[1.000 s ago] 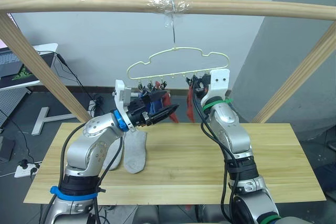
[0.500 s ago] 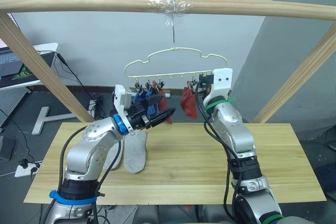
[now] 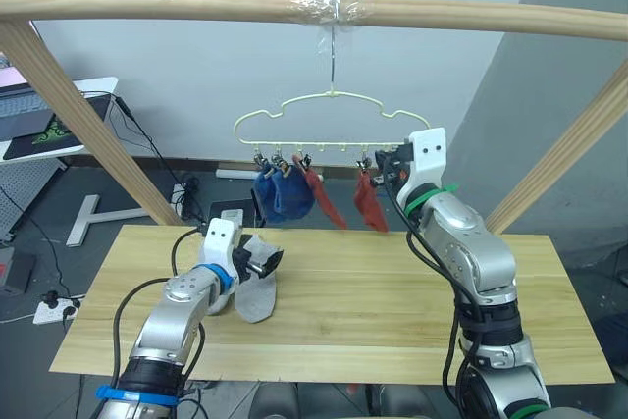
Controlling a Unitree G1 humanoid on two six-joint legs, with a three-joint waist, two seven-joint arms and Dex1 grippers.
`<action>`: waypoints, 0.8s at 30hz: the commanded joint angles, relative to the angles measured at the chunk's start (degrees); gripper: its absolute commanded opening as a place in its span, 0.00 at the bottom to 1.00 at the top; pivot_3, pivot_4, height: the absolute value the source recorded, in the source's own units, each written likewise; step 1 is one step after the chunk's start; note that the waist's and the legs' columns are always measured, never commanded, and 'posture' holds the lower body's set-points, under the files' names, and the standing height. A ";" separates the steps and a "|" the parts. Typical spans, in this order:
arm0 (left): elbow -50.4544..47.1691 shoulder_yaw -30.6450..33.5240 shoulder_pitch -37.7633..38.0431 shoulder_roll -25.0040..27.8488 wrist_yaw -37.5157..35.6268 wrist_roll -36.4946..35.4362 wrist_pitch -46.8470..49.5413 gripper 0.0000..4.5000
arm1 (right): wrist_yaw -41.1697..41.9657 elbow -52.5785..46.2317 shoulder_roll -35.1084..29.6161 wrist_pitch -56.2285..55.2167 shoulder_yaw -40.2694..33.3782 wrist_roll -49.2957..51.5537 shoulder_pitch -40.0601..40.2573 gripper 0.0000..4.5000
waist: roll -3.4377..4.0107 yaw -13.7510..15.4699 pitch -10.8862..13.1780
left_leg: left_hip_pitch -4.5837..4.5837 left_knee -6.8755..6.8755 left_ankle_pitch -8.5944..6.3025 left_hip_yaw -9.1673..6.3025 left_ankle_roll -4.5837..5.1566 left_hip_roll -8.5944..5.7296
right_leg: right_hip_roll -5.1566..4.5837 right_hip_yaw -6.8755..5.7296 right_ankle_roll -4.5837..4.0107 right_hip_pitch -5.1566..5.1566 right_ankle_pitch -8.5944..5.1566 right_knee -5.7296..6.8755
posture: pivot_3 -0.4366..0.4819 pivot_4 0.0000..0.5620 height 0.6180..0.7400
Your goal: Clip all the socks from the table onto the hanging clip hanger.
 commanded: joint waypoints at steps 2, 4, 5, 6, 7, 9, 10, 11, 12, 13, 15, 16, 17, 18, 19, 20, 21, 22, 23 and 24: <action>4.71 -1.49 -2.04 0.33 -0.67 2.57 0.64 0.99 | -1.06 -2.61 0.19 1.35 -0.71 0.47 0.44 0.00 | -0.01 0.01 0.00 | 0.00 0.01 0.00 0.01 0.00 0.00 | 0.00 0.00 0.00 0.00 0.00 0.00 | 0.62 0.23 1.00; 6.54 -1.27 -2.58 0.00 -0.15 2.89 1.61 0.99 | -1.19 -2.78 0.22 1.64 -0.94 0.59 0.32 0.00 | -0.01 0.00 -0.01 | 0.00 0.00 0.00 0.01 0.00 0.00 | 0.00 0.00 0.00 0.00 0.00 0.00 | 0.62 0.23 1.00; 8.38 -1.28 -2.76 -0.40 -0.87 2.40 2.86 0.99 | -1.40 -2.73 0.22 1.79 -1.30 0.65 0.15 0.00 | -0.01 0.00 -0.01 | 0.00 0.00 0.00 0.01 0.00 0.00 | 0.00 0.00 0.00 0.00 0.00 0.00 | 0.62 0.23 1.00; 9.71 -1.31 -2.89 -0.69 -1.46 2.05 3.72 0.99 | -1.56 -2.69 0.22 1.91 -1.55 0.69 0.03 0.00 | -0.01 0.03 -0.01 | 0.00 -0.01 0.00 0.01 0.00 0.00 | 0.00 0.00 0.00 0.00 0.00 0.00 | 0.62 0.23 1.00; 11.23 -1.80 -2.97 -0.85 -2.36 2.08 3.96 0.93 | -1.74 -2.66 0.12 2.03 -1.89 0.70 0.05 0.00 | -0.02 0.08 -0.02 | 0.00 -0.01 0.00 0.01 0.00 0.00 | 0.00 -0.01 0.00 0.00 0.00 0.00 | 0.62 0.23 1.00; 12.89 -2.29 -3.15 -1.03 -3.29 2.44 3.81 0.87 | -1.89 -2.60 0.02 2.10 -2.20 0.68 0.15 0.00 | 0.03 0.12 -0.09 | 0.00 0.00 0.00 0.01 0.00 0.00 | 0.00 -0.01 0.00 0.02 0.00 0.01 | 0.59 0.21 1.00; 13.56 -2.32 -3.38 -1.14 -3.78 2.50 3.01 0.79 | -1.90 -2.73 -0.01 2.16 -2.29 0.71 0.27 0.00 | 0.04 0.07 -0.15 | 0.03 0.01 0.00 0.01 0.00 -0.01 | 0.00 0.00 0.00 0.03 0.00 0.02 | 0.59 0.21 1.00; 13.96 -2.25 -3.56 -1.24 -4.09 2.52 2.43 0.74 | -1.89 -2.84 -0.01 2.21 -2.33 0.73 0.33 0.00 | 0.05 0.06 -0.22 | 0.03 0.01 0.00 0.02 0.00 -0.01 | 0.00 0.00 0.00 0.04 0.00 0.02 | 0.59 0.21 1.00; 13.93 -2.38 -3.66 -1.16 -4.44 2.71 1.84 0.68 | -1.85 -2.99 -0.03 2.27 -2.32 0.73 0.42 0.00 | 0.05 0.06 -0.23 | 0.04 0.01 0.00 0.02 0.00 -0.01 | 0.00 0.00 0.00 0.05 0.00 0.02 | 0.59 0.21 1.00; 13.91 -2.47 -3.72 -1.09 -4.69 2.87 1.43 0.61 | -1.81 -3.10 -0.03 2.33 -2.32 0.72 0.48 0.00 | 0.05 0.06 -0.23 | 0.04 0.02 0.00 0.02 0.00 -0.01 | 0.00 0.00 0.00 0.05 0.00 0.03 | 0.59 0.21 1.00; 12.19 -3.62 -2.80 -0.78 -5.83 3.60 0.17 0.49 | -1.82 -3.45 -0.03 2.54 -2.37 0.70 0.82 0.00 | 0.05 0.06 -0.23 | 0.04 0.02 0.00 0.02 0.00 -0.01 | 0.00 0.00 0.00 0.05 0.00 0.05 | 0.58 0.21 1.00; 11.72 -4.11 -2.46 -0.66 -6.17 4.08 -0.64 0.43 | -1.80 -3.52 -0.06 2.60 -2.36 0.67 0.93 0.00 | 0.05 0.04 -0.23 | 0.04 0.02 0.00 0.02 0.00 -0.01 | 0.00 0.00 0.00 0.05 0.00 0.05 | 0.58 0.21 1.00; 11.19 -4.61 -2.07 -0.71 -6.52 4.50 -1.71 0.36 | -1.57 -3.57 -0.28 2.80 -2.42 0.74 0.88 0.00 | 0.05 0.04 -0.23 | 0.04 0.02 0.00 0.02 0.00 -0.01 | 0.00 0.01 0.00 0.05 0.00 0.04 | 0.58 0.21 1.00; 10.96 -4.85 -1.86 -0.78 -6.70 4.78 -2.44 0.30 | -1.40 -3.59 -0.44 2.95 -2.45 0.79 0.81 0.00 | 0.05 0.06 -0.23 | 0.03 0.02 0.00 0.03 0.00 -0.01 | 0.00 0.01 0.00 0.05 0.00 0.03 | 0.58 0.21 1.00; 10.32 -4.63 -1.65 -1.33 -6.73 4.32 -3.14 0.24 | -1.27 -3.57 -0.50 3.51 -2.93 1.17 0.59 0.00 | 0.05 0.09 -0.23 | 0.03 0.02 0.00 0.02 0.00 -0.01 | -0.01 0.01 0.00 0.05 0.00 0.03 | 0.58 0.20 1.00; 8.47 -4.31 -1.15 -2.23 -7.16 3.10 -3.88 0.16 | -1.15 -3.79 -0.42 4.86 -3.98 2.16 0.07 0.00 | 0.05 0.07 -0.23 | 0.03 0.02 0.00 0.02 0.00 -0.01 | -0.01 0.00 0.00 0.05 0.00 0.02 | 0.58 0.20 1.00; 7.16 -3.98 -0.81 -2.90 -7.50 2.26 -4.33 0.10 | -1.13 -3.98 -0.35 5.88 -4.73 2.91 -0.30 0.00 | 0.05 0.07 -0.23 | 0.03 0.02 0.00 0.03 0.00 -0.01 | -0.01 0.01 0.00 0.05 0.00 0.03 | 0.58 0.20 1.00; 4.83 -4.08 -0.22 -3.44 -8.32 1.48 -4.93 0.04 | -1.20 -4.47 -0.17 8.03 -6.19 4.43 -1.10 0.00 | 0.05 0.06 -0.23 | 0.02 0.03 0.00 0.03 -0.01 -0.01 | -0.01 0.01 0.00 0.05 0.00 0.03 | 0.58 0.20 1.00; 3.49 -4.25 -0.04 -3.85 -8.84 1.20 -5.20 0.00 | -1.21 -4.52 -0.23 9.42 -7.24 5.56 -1.79 0.00 | 0.05 0.08 -0.23 | 0.01 0.04 0.00 0.03 -0.01 -0.01 | -0.01 0.01 0.00 0.05 0.00 0.03 | 0.58 0.21 1.00; 1.02 -5.04 0.41 -4.16 -9.50 1.29 -5.87 0.00 | -0.87 -5.09 -1.01 12.34 -8.79 7.08 -2.91 0.00 | 0.04 0.09 -0.22 | -0.01 0.05 0.00 0.03 0.00 -0.01 | -0.01 0.00 0.00 0.04 0.00 0.03 | 0.58 0.21 1.00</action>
